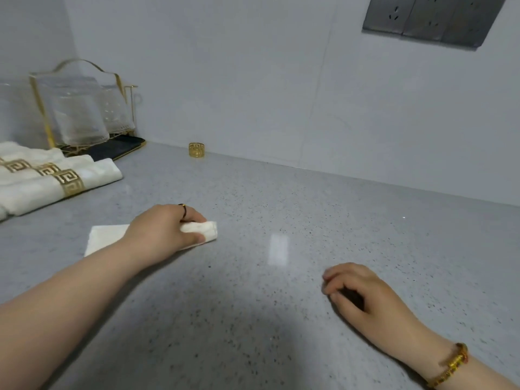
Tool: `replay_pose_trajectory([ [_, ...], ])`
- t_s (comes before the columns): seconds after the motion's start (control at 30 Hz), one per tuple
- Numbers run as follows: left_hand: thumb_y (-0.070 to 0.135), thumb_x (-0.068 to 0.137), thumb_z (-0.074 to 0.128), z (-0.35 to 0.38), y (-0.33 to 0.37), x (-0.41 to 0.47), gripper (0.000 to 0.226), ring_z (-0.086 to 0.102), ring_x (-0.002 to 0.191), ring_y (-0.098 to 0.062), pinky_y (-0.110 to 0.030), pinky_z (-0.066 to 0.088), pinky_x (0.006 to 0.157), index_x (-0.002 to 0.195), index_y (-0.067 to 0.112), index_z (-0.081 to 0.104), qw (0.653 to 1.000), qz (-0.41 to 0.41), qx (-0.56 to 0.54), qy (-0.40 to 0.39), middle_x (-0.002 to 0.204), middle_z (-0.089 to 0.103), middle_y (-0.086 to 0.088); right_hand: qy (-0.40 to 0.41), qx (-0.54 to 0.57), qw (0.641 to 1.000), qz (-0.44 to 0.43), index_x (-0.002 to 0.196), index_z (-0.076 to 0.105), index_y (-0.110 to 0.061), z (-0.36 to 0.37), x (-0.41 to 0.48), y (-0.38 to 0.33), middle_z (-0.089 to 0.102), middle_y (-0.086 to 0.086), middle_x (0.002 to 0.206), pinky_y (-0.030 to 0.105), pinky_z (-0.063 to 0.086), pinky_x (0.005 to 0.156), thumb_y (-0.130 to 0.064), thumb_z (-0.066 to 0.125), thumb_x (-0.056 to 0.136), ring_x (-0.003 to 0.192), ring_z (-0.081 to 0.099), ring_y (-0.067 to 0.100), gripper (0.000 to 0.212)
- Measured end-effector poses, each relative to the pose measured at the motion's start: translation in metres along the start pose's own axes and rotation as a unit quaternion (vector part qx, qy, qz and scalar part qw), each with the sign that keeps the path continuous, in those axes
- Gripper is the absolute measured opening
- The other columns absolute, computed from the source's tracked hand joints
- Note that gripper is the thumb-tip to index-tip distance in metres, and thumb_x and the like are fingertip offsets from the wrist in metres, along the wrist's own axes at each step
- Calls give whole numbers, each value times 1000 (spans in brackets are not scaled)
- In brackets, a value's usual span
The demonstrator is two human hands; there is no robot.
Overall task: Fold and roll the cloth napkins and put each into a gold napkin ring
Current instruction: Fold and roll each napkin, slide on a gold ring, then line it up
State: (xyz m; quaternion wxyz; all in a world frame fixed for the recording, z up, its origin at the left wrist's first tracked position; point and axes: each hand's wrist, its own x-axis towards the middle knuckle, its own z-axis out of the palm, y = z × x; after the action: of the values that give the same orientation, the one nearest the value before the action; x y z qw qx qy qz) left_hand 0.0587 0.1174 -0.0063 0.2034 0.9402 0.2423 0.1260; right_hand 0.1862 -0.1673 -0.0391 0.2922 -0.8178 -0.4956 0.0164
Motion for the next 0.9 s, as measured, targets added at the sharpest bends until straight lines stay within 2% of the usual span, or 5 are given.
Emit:
replay_pose_trajectory([
  [0.17, 33, 80, 67, -7, -39, 18, 28, 55, 102, -14, -22, 33, 74, 108, 31, 63, 997, -51, -44, 45, 113, 64, 7, -37, -55, 998, 9, 84, 55, -61, 1, 37, -7, 53, -28, 111, 0, 30, 89, -48, 40, 74, 104, 45, -8, 21],
  [0.37, 42, 88, 52, -5, -57, 28, 37, 48, 113, -9, -19, 31, 81, 124, 40, 47, 998, 0, 11, 59, 123, 55, 13, -64, -138, 988, -9, 105, 62, -10, 33, 171, -27, 58, 5, 113, 16, 31, 89, -14, 54, 89, 111, 47, 20, 18],
  [0.53, 62, 75, 36, -1, -71, 35, 47, 47, 94, -2, -18, 27, 74, 118, 47, 47, 996, 19, -30, 86, 114, 57, 20, -64, -124, 988, 70, 112, 58, -8, 84, 299, -40, 56, 10, 122, 31, 39, 97, -23, 55, 89, 114, 50, 26, 28],
  [0.63, 67, 60, 27, 3, -78, 39, 64, 50, 103, -2, -18, 33, 80, 117, 46, 48, 994, 29, -51, 89, 116, 57, 21, -22, -98, 991, 93, 121, 53, -7, 110, 357, -51, 51, 13, 130, 33, 39, 98, -20, 53, 89, 118, 48, 29, 34],
  [0.9, 58, 85, 40, 8, -79, 43, 38, 53, 107, 0, -20, 35, 95, 120, 44, 48, 989, 48, -30, 134, 115, 59, 20, -2, -193, 979, 73, 134, 38, -8, 150, 444, -57, 36, 16, 138, 37, 31, 103, -12, 43, 90, 127, 32, 34, 44],
])
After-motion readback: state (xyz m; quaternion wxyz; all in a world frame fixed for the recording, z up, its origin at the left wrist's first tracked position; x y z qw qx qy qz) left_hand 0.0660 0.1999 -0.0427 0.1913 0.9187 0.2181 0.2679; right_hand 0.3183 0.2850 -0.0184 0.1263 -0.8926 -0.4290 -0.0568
